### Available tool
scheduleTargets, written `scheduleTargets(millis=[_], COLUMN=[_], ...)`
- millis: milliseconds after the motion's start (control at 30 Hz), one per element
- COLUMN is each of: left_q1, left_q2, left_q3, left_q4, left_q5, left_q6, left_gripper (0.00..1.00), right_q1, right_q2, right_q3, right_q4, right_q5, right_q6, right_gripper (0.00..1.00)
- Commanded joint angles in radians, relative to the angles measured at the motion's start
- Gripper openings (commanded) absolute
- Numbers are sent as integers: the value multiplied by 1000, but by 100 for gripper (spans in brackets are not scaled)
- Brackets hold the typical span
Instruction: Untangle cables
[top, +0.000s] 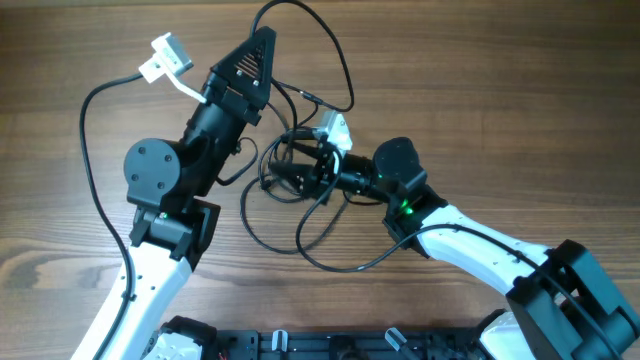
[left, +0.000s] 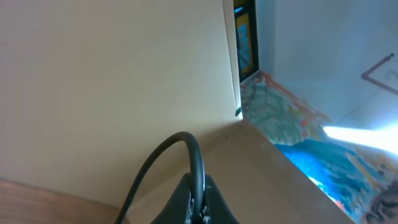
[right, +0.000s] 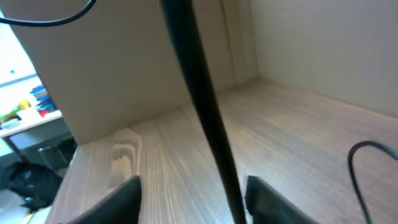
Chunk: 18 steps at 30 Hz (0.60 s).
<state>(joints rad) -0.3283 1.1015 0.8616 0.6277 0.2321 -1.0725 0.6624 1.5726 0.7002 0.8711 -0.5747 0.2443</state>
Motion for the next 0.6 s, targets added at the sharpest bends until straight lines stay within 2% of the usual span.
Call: scheduleTargets(millis=[0, 67, 100, 200, 333, 433, 533, 567], left_q1=[-4, -3, -1, 18, 70, 121, 179, 188], left_q2=[-1, -1, -1, -1, -1, -1, -1, -1], left_q3=[8, 8, 8, 8, 8, 8, 8, 8], left_q4=[6, 1, -6, -40, -68, -112, -167, -179], left_q5=[-24, -44, -63, -123, -136, -150, -152, -152], left_q6=[-9, -5, -5, -5, 0, 4, 21, 21], left_gripper=[4, 4, 4, 4, 4, 4, 4, 4], right_q1=[2, 2, 2, 2, 2, 2, 1, 1], right_q2=[1, 1, 1, 1, 1, 1, 1, 1], right_q3=[5, 5, 5, 5, 5, 5, 5, 5], right_q4=[27, 26, 24, 13, 58, 254, 500, 531], right_q5=[17, 17, 13, -10, -45, -151, -183, -183], right_q6=[-8, -8, -5, 3, 107, 191, 314, 327], right_gripper=[24, 8, 4, 4, 4, 4, 4, 4])
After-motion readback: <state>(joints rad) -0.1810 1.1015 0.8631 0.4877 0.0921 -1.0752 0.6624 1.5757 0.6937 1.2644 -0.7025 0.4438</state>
